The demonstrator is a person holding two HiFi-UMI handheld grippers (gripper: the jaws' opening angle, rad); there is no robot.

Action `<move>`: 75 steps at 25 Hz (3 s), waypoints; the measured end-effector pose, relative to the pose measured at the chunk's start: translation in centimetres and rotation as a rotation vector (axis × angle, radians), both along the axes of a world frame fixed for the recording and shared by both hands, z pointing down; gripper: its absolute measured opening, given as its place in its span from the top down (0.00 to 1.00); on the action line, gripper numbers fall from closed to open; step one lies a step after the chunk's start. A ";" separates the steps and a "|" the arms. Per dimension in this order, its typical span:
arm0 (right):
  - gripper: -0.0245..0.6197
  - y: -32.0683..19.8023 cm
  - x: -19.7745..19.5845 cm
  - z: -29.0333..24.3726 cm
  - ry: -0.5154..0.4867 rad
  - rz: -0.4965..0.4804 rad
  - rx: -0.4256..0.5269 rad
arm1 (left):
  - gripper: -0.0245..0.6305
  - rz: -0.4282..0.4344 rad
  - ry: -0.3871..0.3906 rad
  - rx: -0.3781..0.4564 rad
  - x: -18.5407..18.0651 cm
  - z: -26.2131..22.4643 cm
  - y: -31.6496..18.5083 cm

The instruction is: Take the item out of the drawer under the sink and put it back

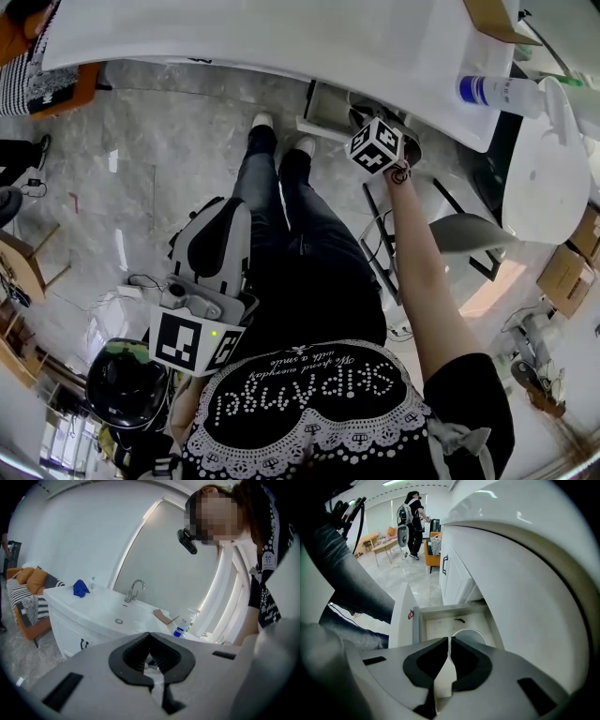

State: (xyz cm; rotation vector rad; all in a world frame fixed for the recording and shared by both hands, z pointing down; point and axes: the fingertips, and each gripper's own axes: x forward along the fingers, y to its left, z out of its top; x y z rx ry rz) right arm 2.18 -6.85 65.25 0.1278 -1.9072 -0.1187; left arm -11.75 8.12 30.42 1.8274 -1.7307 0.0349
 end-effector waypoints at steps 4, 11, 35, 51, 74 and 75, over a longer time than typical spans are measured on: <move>0.92 -0.1 -0.2 -1.0 -0.033 0.030 0.008 | 0.96 0.002 -0.002 0.007 0.1 -0.1 0.0; 0.94 -0.3 -0.5 -2.5 -0.087 0.068 0.028 | 0.96 0.011 -0.002 0.021 0.3 -0.3 0.0; 0.94 0.0 -0.2 -12.2 -0.407 0.338 0.031 | 0.96 0.075 -0.016 0.067 1.3 -0.9 -0.5; 0.94 0.8 -1.6 -21.4 -0.674 0.421 0.065 | 0.96 0.073 -0.040 0.114 0.8 -1.5 -1.3; 0.94 0.9 1.5 -34.4 -0.959 0.578 0.180 | 0.96 0.209 -0.085 0.237 3.0 -4.0 -5.4; 0.94 0.8 1.7 -34.9 -0.967 0.582 0.189 | 0.96 0.213 -0.087 0.244 3.2 -4.1 -5.6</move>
